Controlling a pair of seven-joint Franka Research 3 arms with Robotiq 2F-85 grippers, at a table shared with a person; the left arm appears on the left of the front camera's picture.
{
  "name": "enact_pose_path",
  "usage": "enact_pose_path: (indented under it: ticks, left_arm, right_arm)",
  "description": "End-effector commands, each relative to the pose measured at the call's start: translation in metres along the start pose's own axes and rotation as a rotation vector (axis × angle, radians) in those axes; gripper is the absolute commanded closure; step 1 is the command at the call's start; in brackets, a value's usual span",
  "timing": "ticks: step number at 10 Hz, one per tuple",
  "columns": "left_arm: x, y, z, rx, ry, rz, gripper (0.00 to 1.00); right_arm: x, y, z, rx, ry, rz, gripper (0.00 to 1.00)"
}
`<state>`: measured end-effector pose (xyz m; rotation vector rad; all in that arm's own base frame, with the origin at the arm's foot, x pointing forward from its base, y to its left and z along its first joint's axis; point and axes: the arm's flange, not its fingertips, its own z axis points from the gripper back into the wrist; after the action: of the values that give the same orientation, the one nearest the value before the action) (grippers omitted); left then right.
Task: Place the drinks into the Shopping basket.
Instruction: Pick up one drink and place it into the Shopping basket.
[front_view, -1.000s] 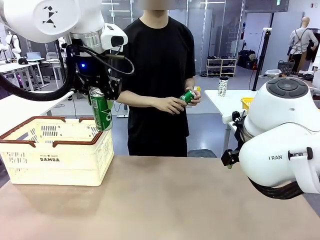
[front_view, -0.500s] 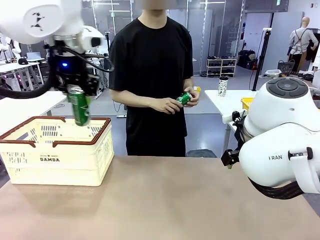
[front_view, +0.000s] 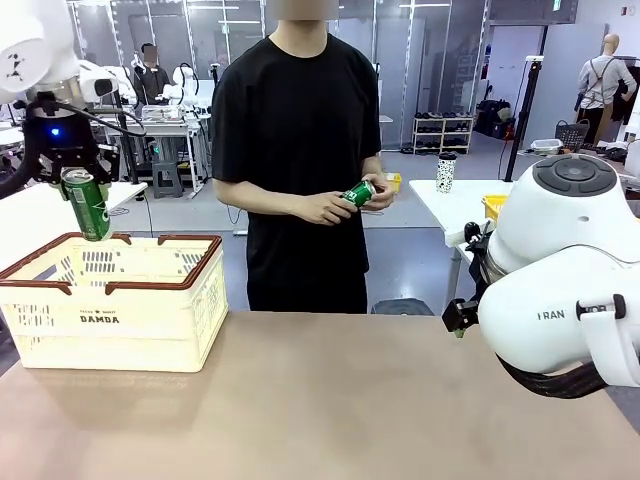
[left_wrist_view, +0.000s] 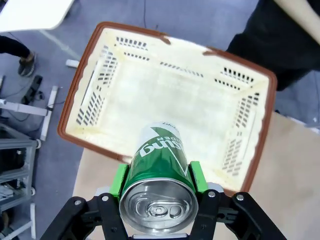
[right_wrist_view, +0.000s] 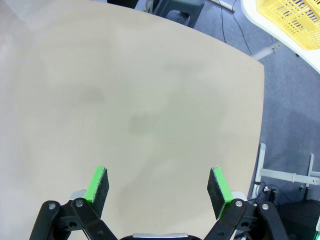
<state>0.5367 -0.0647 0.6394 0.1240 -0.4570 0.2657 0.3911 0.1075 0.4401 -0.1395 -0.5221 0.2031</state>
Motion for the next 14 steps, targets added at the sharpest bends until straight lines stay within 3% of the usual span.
enact_pose_path:
  ticks: [1, 3, 7, 8, 9, 12, 14]
  left_arm:
    - [0.014, 0.012, -0.020, -0.078, -0.023, -0.002, 0.42]
    - [0.022, 0.032, -0.049, -0.076, -0.034, 0.055, 0.42]
    - [0.038, 0.064, -0.092, -0.062, 0.088, 0.088, 0.42]
    - [0.037, 0.064, -0.095, -0.114, 0.114, 0.070, 0.42]
    - [0.030, 0.062, -0.098, -0.047, 0.070, 0.100, 0.42]
    - [0.030, 0.062, -0.098, -0.047, 0.070, 0.100, 0.42]
    - [0.041, 0.071, -0.125, -0.084, 0.087, 0.048, 0.42]
  right_arm:
    - [0.000, 0.000, -0.001, -0.002, 0.001, 0.000, 0.00]
    - [0.000, 0.000, -0.001, -0.002, 0.001, 0.000, 0.00]
    - [0.000, 0.000, -0.001, -0.002, 0.001, 0.000, 0.00]
    - [0.000, 0.000, -0.001, -0.002, 0.001, 0.000, 0.00]
    - [0.000, 0.000, -0.001, -0.002, 0.001, 0.000, 0.00]
    - [0.000, 0.000, -0.001, -0.002, 0.001, 0.000, 0.00]
    - [0.000, 0.000, -0.001, -0.002, 0.001, 0.000, 0.00]
